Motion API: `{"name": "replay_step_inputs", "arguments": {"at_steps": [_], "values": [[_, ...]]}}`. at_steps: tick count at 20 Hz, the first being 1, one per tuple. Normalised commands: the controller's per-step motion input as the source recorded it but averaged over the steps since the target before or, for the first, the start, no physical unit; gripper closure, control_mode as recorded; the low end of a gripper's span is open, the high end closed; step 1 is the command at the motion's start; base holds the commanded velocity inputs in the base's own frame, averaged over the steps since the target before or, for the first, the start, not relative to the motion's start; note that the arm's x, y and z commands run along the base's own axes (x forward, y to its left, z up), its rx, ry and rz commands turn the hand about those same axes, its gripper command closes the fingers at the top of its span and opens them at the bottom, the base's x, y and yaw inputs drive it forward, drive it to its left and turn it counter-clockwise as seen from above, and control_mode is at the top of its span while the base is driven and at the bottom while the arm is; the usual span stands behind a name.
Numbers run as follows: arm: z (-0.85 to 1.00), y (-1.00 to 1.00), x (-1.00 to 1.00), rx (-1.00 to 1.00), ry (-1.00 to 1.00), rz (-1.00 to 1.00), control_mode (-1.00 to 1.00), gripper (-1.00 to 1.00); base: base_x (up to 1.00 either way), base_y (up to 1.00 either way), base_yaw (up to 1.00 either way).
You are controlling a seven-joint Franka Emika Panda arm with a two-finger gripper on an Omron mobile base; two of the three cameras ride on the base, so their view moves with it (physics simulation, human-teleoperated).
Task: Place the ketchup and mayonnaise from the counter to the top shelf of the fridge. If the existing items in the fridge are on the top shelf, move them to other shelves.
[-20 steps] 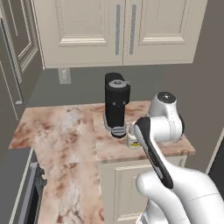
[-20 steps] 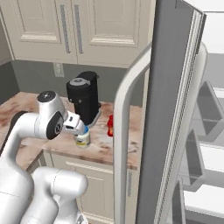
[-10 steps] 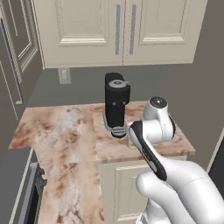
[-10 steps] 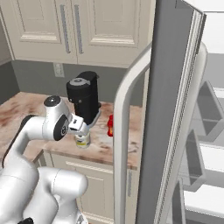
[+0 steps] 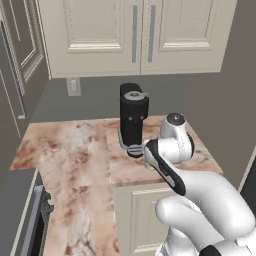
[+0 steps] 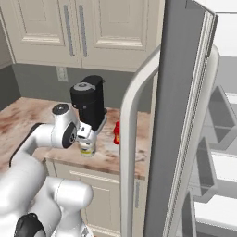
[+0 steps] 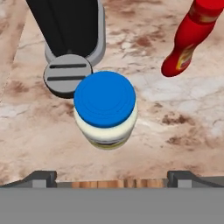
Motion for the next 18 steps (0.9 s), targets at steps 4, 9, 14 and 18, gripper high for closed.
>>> {"name": "replay_step_inputs", "arguments": {"at_steps": [4, 9, 14, 18], "values": [[-0.21, 0.00, 0.31, 0.00, 0.00, 0.00, -1.00, -1.00, 0.00, 0.00, 0.00], [-0.26, 0.02, 0.19, 0.00, 0.00, 0.00, -1.00, -1.00, 0.00, 0.00, 0.00], [-0.32, 0.07, 0.09, 0.00, -0.04, 0.00, -1.00, -1.00, 0.00, 0.00, 0.00], [-0.20, 0.09, 0.10, 0.00, -0.07, 0.00, -1.00, -1.00, 0.00, 0.00, 0.00]]}}
